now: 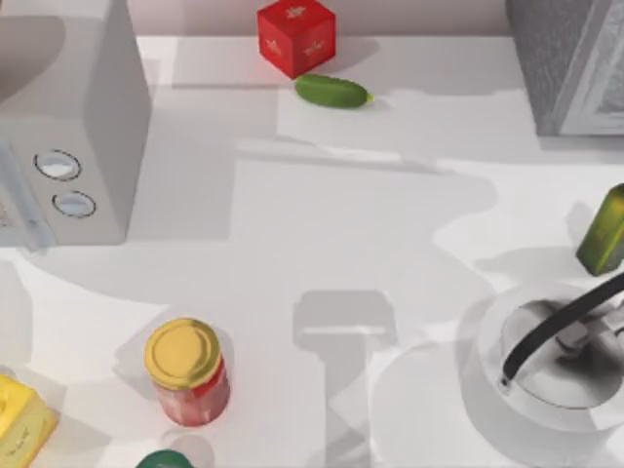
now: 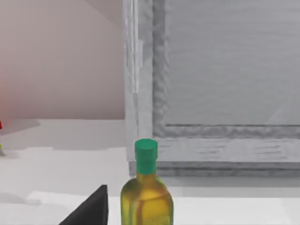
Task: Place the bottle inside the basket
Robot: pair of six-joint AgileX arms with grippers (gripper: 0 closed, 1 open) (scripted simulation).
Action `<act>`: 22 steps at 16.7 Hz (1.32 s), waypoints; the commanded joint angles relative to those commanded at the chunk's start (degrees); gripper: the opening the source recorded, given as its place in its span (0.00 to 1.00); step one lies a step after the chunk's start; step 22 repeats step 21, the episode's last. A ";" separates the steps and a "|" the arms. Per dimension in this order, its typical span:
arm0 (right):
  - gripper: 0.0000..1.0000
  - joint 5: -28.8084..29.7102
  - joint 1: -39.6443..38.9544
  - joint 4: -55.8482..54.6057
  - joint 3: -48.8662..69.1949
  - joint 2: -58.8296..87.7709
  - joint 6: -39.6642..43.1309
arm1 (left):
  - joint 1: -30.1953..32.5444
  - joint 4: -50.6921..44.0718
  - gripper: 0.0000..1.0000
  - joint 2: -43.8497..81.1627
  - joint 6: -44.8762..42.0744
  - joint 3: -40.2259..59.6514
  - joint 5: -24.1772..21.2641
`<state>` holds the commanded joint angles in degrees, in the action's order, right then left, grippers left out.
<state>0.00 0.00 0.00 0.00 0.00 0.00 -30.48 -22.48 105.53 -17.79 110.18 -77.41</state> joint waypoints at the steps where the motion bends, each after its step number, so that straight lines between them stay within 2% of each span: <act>1: 1.00 0.00 0.00 0.00 0.00 0.00 0.00 | 0.00 0.00 0.00 0.00 0.00 0.00 0.00; 2: 1.00 0.00 0.00 0.00 0.00 0.00 0.00 | 0.00 0.00 0.00 0.00 0.00 0.00 0.00; 15: 1.00 0.00 0.00 0.00 0.00 0.00 0.00 | 0.00 0.00 0.98 0.00 0.00 0.00 0.00; 22: 1.00 0.00 0.00 0.00 0.00 0.00 0.00 | 0.00 0.00 1.00 0.00 0.00 0.00 0.00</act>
